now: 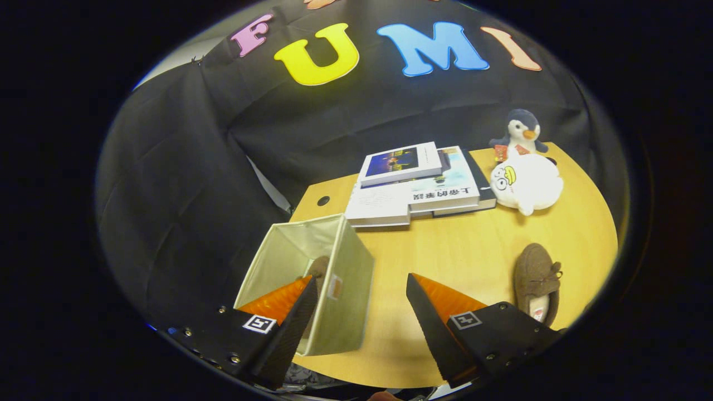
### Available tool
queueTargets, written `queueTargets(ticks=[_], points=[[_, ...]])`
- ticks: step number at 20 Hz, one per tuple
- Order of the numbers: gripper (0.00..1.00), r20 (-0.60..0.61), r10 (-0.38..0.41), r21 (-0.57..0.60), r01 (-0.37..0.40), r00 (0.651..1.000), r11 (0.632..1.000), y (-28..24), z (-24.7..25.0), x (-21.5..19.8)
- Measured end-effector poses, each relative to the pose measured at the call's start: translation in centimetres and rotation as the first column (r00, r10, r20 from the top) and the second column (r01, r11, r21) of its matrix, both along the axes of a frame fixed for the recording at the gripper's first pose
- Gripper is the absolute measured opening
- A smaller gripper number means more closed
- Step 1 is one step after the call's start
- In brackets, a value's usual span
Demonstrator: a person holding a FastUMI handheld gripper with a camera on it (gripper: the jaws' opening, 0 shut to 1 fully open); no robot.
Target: Open the storage box then place both shoes into the box .Put the left shoe in first, then the right shoe, with the right side of both shoes facing outward in a uniform manner.
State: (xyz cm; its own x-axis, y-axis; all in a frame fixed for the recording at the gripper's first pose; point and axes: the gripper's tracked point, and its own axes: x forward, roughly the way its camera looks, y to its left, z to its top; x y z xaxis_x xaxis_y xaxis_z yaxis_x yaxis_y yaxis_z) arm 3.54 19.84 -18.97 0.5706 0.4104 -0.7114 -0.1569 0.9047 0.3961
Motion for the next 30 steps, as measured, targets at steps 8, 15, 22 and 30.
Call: queueTargets(ticks=[8, 15, 22, 30], points=[[0.98, 0.009, -0.057, -0.148, 0.058, 0.998, 0.987, -10.3, -2.5, -0.3], [0.98, -0.008, -0.108, -0.226, 0.104, 0.994, 0.969, -17.6, -5.3, -1.4], [0.98, -0.049, -0.154, -0.279, 0.135, 0.987, 0.951, -23.6, -8.8, -2.7], [0.98, -0.117, -0.137, -0.357, 0.087, 0.984, 0.930, -27.4, -14.2, -3.9]])
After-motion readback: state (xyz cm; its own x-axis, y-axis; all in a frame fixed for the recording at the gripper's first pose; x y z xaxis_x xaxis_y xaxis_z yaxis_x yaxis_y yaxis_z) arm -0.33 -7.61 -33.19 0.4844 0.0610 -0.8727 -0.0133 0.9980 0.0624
